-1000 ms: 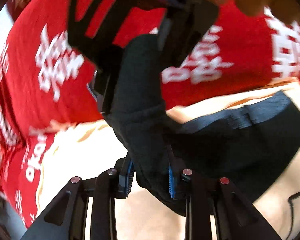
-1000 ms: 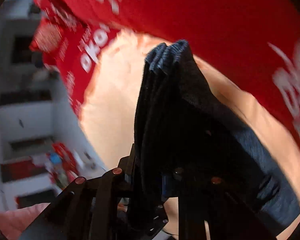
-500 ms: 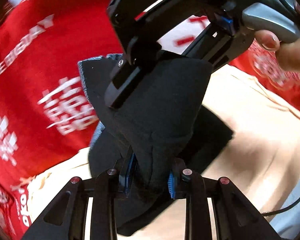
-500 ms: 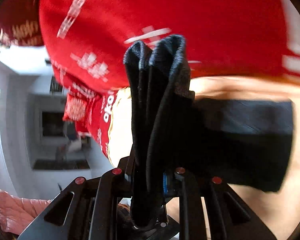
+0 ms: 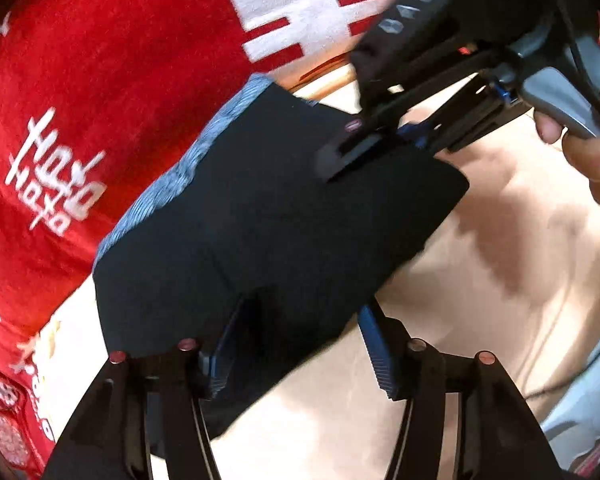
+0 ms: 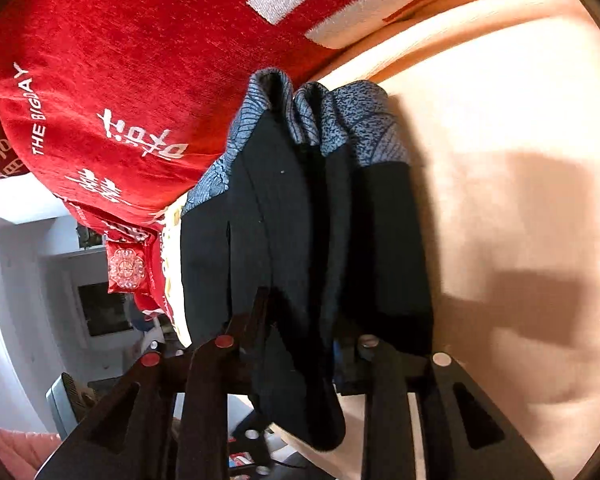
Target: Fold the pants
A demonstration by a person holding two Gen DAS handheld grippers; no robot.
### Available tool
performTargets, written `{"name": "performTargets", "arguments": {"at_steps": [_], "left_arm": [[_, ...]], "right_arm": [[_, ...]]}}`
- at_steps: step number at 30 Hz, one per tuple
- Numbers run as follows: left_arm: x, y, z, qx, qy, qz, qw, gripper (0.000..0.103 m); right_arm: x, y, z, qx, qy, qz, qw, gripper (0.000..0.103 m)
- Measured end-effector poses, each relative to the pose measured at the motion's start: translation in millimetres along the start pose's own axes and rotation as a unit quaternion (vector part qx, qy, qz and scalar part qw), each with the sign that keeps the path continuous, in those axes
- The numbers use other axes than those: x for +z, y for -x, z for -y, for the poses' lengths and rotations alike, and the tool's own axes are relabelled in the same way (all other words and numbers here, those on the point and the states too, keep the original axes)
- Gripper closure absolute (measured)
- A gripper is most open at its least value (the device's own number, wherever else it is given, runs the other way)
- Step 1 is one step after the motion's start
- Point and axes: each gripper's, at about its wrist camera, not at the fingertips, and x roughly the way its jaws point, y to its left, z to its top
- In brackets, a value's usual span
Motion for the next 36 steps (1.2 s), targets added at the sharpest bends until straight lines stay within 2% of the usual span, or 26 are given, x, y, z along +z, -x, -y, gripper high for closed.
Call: {"name": "performTargets", "arguments": {"at_steps": [3,6,7,8,10,16,19,22,24,27,32,33,34,36], "left_arm": [[-6,15,-24,-0.033,0.05,-0.007,0.9982,0.045],[-10,28,-55,-0.036,0.102,-0.002,0.9941,0.045],[-11,31,-64,-0.037,0.119,-0.004,0.9923,0.045],[-13,30,-79,-0.037,0.142,-0.012,0.989,0.045],[-17,21,-106,-0.038,0.188,-0.033,0.981,0.045],[-41,6,-153,-0.013,0.276,-0.068,0.9587,0.045],[-52,5,-163,-0.008,0.289,-0.073,0.9546,0.045],[-59,-1,-170,-0.014,0.295,-0.079,0.9521,0.045],[-64,-7,-179,-0.033,0.313,-0.087,0.9452,0.045],[-69,-14,-191,-0.054,0.34,-0.091,0.9344,0.045],[-71,-18,-199,-0.05,0.339,-0.09,0.9353,0.044],[-71,-19,-200,-0.049,0.338,-0.091,0.9355,0.037],[-71,-19,-200,-0.045,0.338,-0.091,0.9357,0.021],[-71,-19,-203,-0.035,0.341,-0.082,0.9357,0.019]], "right_arm": [[-2,3,-11,-0.039,0.008,0.003,0.999,0.074],[-10,8,-27,-0.106,0.033,0.01,0.994,0.072],[-15,7,-31,-0.133,0.045,0.012,0.99,0.064],[-20,7,-35,-0.161,0.056,0.013,0.985,0.058],[-31,5,-46,-0.215,0.079,0.017,0.973,0.056],[-54,18,-45,-0.289,0.109,0.041,0.95,0.056],[-62,16,-50,-0.308,0.113,0.05,0.944,0.056],[-65,23,-53,-0.298,0.104,0.06,0.947,0.056],[-62,25,-55,-0.285,0.099,0.063,0.951,0.056],[-58,19,-59,-0.281,0.1,0.054,0.953,0.05],[-55,13,-60,-0.284,0.101,0.049,0.952,0.045],[-54,12,-59,-0.284,0.098,0.049,0.953,0.045],[-53,11,-57,-0.283,0.093,0.047,0.953,0.044],[-52,10,-54,-0.283,0.086,0.043,0.954,0.043]]}}
